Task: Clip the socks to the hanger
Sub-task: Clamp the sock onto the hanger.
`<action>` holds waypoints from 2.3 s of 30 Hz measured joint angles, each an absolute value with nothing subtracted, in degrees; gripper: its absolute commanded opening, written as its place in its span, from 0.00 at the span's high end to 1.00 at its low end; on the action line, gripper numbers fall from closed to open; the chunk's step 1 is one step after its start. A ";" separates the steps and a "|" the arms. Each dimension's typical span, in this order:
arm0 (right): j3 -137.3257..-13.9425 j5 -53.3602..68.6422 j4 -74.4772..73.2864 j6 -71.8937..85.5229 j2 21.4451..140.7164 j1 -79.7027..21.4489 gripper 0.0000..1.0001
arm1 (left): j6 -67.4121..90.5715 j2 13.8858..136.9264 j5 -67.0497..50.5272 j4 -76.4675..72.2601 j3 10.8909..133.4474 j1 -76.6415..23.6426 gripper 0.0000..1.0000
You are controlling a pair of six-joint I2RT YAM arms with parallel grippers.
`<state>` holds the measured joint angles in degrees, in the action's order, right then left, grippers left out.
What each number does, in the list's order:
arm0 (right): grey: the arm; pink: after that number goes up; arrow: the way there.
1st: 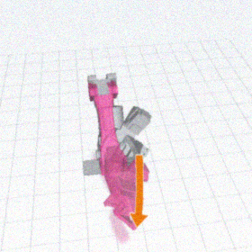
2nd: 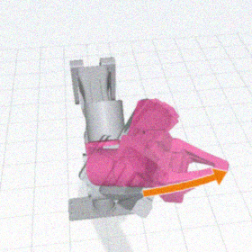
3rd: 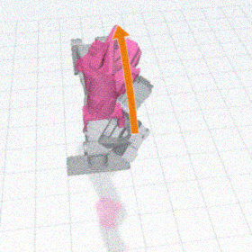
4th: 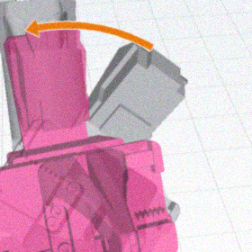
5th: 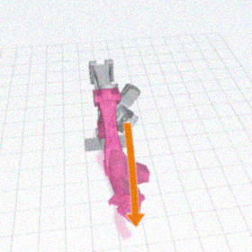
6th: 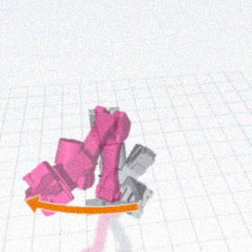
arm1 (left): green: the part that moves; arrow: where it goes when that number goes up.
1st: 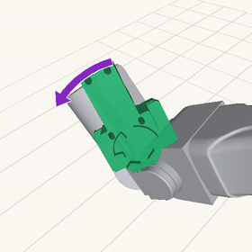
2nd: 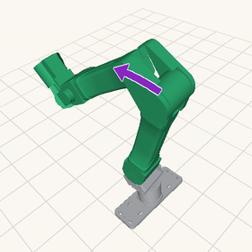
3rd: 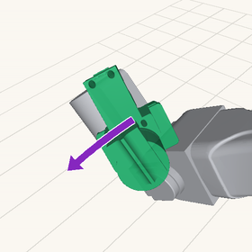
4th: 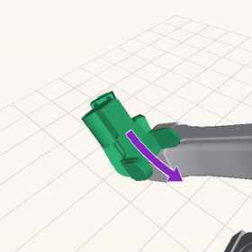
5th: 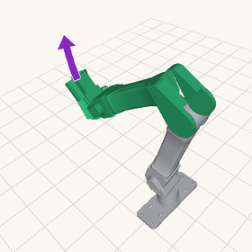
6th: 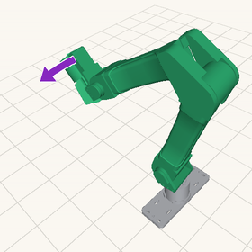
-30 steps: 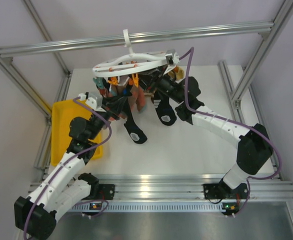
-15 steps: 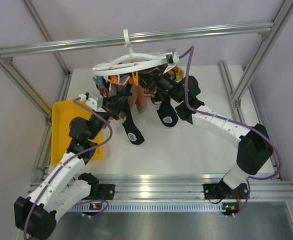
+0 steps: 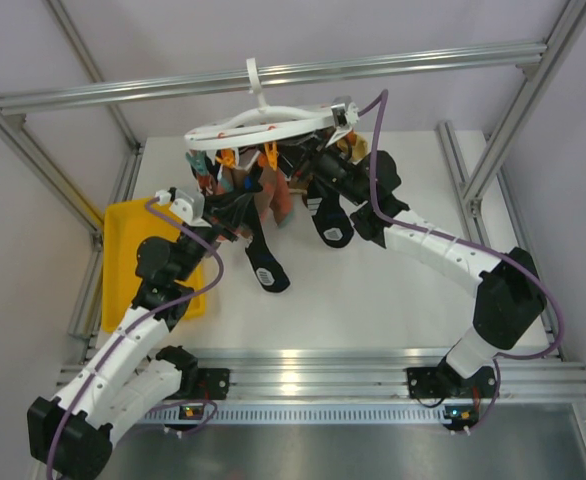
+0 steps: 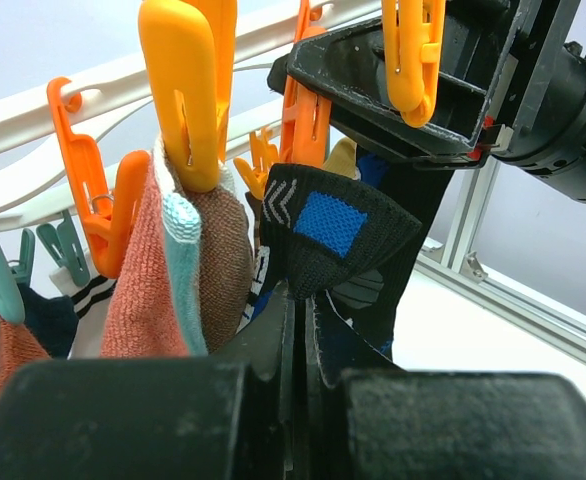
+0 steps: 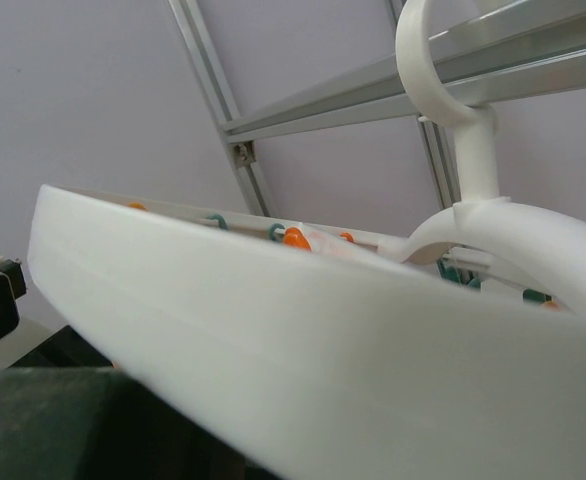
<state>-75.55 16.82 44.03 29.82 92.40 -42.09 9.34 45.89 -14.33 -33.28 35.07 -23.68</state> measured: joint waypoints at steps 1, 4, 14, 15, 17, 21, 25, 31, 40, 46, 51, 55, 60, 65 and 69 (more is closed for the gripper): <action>-75.55 16.82 44.03 29.91 92.40 -42.09 1.00 | 9.34 45.91 -14.37 -33.30 35.07 -23.68 1.00; -75.57 16.82 44.03 30.26 92.40 -42.09 1.00 | 9.37 46.04 -14.87 -33.54 35.07 -23.68 1.00; -75.88 16.86 43.62 30.70 92.42 -42.09 1.00 | 9.43 48.80 -15.59 -36.32 35.07 -23.68 1.00; -75.88 16.86 43.59 30.68 92.42 -42.09 1.00 | 9.43 48.93 -15.57 -36.49 35.09 -23.68 1.00; -75.88 16.86 43.59 30.68 92.42 -42.09 1.00 | 9.43 49.01 -15.53 -36.73 35.09 -23.68 1.00; -75.88 16.86 43.57 30.68 92.42 -42.09 1.00 | 9.34 49.04 -15.38 -37.30 35.09 -23.68 1.00; -75.88 16.88 43.57 30.68 92.42 -42.09 1.00 | 9.17 49.17 -15.33 -37.87 35.18 -23.68 1.00; -75.88 16.99 43.57 30.70 92.42 -42.09 1.00 | 9.04 50.72 -15.40 -39.77 35.62 -23.68 1.00; -75.88 17.06 43.53 30.70 92.42 -42.11 1.00 | 8.60 52.77 -15.57 -42.13 36.86 -23.75 1.00; -75.88 17.69 43.68 30.72 92.42 -42.11 0.78 | 7.75 52.77 -15.79 -42.48 37.30 -23.92 1.00; -75.88 18.24 43.40 31.44 92.44 -42.11 0.60 | 7.29 52.80 -15.84 -42.46 37.32 -24.03 1.00; -75.85 18.15 42.98 31.79 92.53 -41.87 0.50 | 7.22 52.93 -15.86 -42.52 37.34 -24.05 1.00; -75.85 18.15 42.83 31.73 92.64 -41.65 0.47 | 7.27 53.69 -15.84 -42.52 37.41 -24.05 1.00; -75.85 18.09 42.76 31.68 92.73 -41.39 0.37 | 7.22 54.04 -15.84 -42.48 37.54 -24.05 1.00; -75.61 17.61 42.39 31.40 92.73 -41.19 0.30 | 7.09 54.28 -16.08 -41.80 37.74 -24.05 0.97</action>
<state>-75.61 17.61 42.39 31.40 92.73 -41.19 7.09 54.28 -16.08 -41.80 37.74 -24.05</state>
